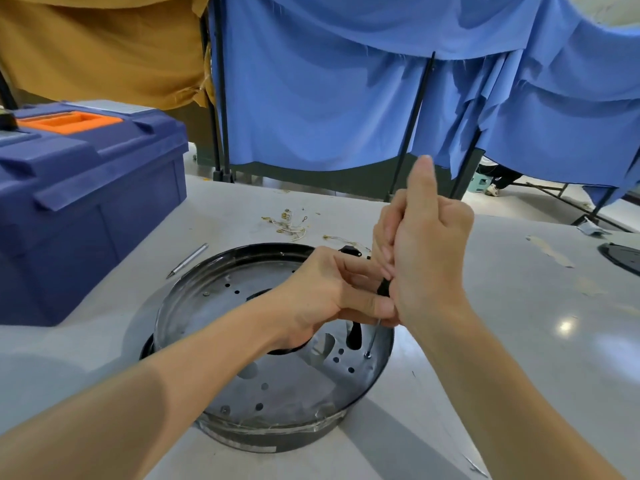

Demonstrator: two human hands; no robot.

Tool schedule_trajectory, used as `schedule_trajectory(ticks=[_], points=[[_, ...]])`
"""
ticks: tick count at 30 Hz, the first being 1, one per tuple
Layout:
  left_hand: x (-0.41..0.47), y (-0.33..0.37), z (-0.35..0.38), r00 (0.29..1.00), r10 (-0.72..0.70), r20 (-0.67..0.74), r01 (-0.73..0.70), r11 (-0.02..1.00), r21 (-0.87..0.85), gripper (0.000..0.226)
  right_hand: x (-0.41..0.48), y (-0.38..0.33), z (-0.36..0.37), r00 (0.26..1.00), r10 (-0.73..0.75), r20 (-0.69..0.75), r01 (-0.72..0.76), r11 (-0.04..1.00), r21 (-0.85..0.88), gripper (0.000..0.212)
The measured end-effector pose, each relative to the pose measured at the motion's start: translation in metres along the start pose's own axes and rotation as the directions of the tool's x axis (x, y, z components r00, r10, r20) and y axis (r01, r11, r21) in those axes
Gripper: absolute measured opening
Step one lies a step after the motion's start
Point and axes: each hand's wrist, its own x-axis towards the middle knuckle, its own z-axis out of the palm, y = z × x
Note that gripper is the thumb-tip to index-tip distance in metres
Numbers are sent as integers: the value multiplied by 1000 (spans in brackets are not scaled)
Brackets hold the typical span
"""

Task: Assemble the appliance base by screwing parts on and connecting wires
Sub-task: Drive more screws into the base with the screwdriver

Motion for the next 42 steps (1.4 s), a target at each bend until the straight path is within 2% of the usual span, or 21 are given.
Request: schedule_trajectory(ticks=[2,4,6,9,11,12,14,18,21,23,25,27,29,30,31,32,34,36,38,40,42], points=[[0,-1,2,1000,9,13,-9,1000,7,23,-5,3,0,993,-62,-96,59,998,-36,76],[-1,-1,3,999,5,36,-5,1000,4,19,-4,4,-4,997,-18,-73,17,1000,-23,75],[-1,-1,1,999,-8,45,9,1000,-26,14,7,-1,-13,977,122,173,-125,992,7,70],[-1,0,-1,996,-19,87,22,999,-36,12,28,-17,-25,750,271,604,-341,940,1,61],[-1,-1,-1,992,-19,127,22,999,-23,15,32,-18,-25,658,278,700,-426,904,41,64],[-1,-1,-1,992,-16,128,20,999,-28,16,32,-16,-22,661,265,702,-438,896,74,67],[-2,-3,-4,996,-14,92,19,998,-55,18,29,-10,-16,758,257,600,-396,911,111,69],[-2,-2,0,1000,13,20,-12,999,-40,17,16,-4,-11,981,112,159,-123,991,58,68],[1,-2,6,1000,25,8,-26,997,74,17,2,1,-8,996,-28,-85,27,1000,-6,72],[0,-2,4,1000,13,20,-14,998,67,15,4,0,-12,999,35,14,-35,999,37,71],[-2,0,0,1000,5,31,-6,999,41,14,17,-8,-17,931,193,309,-220,974,53,68],[-3,1,0,998,2,55,-4,999,37,14,30,-15,-22,762,308,569,-406,912,49,67],[-3,0,0,996,-2,90,-3,999,53,15,35,-14,-22,603,288,744,-542,832,117,67],[-3,0,-1,995,-4,98,-2,998,58,16,34,-12,-21,553,249,795,-579,801,152,67],[-4,0,-3,995,-5,100,0,998,57,16,32,-10,-19,545,223,808,-580,797,171,68],[-4,-1,-5,995,-3,98,-2,999,50,15,30,-8,-17,577,219,787,-550,817,176,68],[-5,0,-7,997,9,83,-10,1000,9,16,24,-9,-15,712,229,664,-433,888,158,70],[-4,1,-4,997,35,75,-35,999,0,17,16,-11,-13,871,184,456,-276,950,144,70],[-2,1,1,995,50,83,-52,998,21,17,5,-8,-8,975,59,213,-79,993,87,71],[-1,0,2,994,51,100,-54,998,29,19,-5,-3,-3,998,-60,21,61,998,-23,72],[-2,1,0,995,35,99,-37,999,22,16,-3,-1,-4,1000,-20,21,20,1000,11,70]])
